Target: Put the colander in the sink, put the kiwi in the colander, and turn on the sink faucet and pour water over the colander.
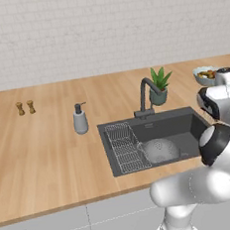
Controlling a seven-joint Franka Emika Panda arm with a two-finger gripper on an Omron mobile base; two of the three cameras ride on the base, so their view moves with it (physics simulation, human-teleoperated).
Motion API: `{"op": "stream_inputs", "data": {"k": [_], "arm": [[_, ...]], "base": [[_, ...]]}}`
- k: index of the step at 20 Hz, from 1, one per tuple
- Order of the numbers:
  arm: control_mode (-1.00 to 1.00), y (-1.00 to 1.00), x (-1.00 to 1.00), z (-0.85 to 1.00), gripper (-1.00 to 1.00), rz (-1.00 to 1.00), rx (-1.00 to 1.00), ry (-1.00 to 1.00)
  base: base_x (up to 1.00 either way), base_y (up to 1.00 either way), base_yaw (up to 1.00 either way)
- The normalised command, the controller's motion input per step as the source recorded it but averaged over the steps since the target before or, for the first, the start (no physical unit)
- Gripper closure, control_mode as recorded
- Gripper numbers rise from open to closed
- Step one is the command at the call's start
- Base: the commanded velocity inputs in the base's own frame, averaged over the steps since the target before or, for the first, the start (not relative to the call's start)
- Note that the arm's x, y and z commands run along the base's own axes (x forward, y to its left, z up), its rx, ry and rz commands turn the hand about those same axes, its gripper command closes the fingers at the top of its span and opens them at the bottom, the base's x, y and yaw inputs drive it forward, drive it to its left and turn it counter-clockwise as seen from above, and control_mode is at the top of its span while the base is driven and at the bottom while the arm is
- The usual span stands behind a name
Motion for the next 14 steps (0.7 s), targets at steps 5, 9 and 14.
{"op": "stream_inputs", "data": {"k": [5,9,14], "arm": [[-1.00,-0.36,0.00,0.01,-1.00,-0.88,0.03,0.07],[-1.00,-0.34,0.00,0.00,-1.00,-0.89,0.04,0.00],[-1.00,-0.59,0.02,-0.12,-1.00,-0.79,0.00,-0.01]], "base": [[0.00,0.00,0.00],[0.00,0.00,0.00],[0.00,0.00,0.00]]}}
